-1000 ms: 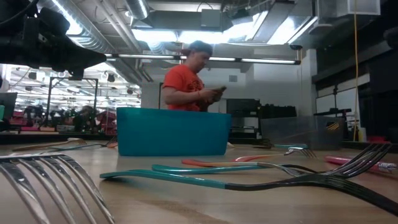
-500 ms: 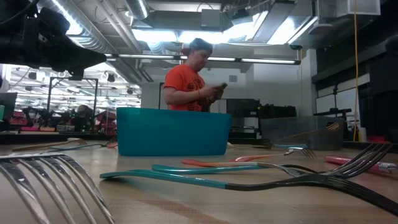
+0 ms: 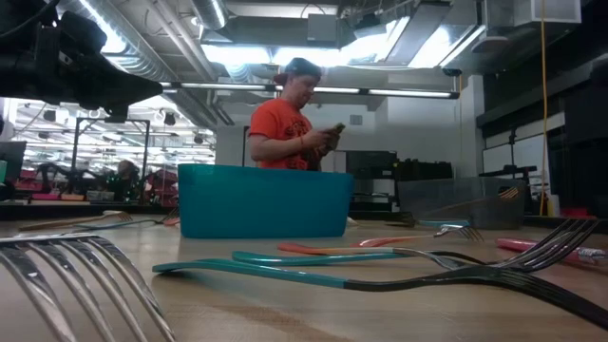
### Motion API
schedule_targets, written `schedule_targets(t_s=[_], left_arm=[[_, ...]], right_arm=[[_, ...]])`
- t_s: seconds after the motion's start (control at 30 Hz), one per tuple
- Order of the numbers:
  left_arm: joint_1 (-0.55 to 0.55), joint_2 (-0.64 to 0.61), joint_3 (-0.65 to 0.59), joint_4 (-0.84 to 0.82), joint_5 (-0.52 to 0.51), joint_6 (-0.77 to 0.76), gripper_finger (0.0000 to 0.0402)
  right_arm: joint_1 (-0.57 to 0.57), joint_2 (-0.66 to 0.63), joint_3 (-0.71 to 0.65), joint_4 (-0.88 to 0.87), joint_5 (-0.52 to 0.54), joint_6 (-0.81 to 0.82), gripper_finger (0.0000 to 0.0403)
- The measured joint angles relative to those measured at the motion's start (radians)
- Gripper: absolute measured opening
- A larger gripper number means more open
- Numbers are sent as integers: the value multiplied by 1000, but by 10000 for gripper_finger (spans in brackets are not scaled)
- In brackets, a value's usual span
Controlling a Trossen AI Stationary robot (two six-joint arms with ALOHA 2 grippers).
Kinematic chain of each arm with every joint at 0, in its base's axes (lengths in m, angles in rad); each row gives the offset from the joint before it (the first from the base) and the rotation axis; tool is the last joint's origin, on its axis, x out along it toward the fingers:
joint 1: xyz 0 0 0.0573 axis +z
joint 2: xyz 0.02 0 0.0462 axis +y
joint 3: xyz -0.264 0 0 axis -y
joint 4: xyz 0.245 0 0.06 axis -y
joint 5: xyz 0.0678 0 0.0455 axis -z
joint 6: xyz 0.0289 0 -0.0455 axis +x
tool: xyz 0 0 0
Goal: Sort silverware by color (type)
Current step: Put the top right pink fork into the orange bin
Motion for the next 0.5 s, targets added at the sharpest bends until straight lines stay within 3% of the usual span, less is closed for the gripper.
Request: schedule_targets(t_s=[0.33, 0.5], left_arm=[[0, 0, 0, 0, 0, 0, 2], [0, 0, 0, 0, 0, 0, 2]], right_arm=[[0, 0, 0, 2, 10, 0, 2], [0, 0, 0, 1, 11, 1, 31]])
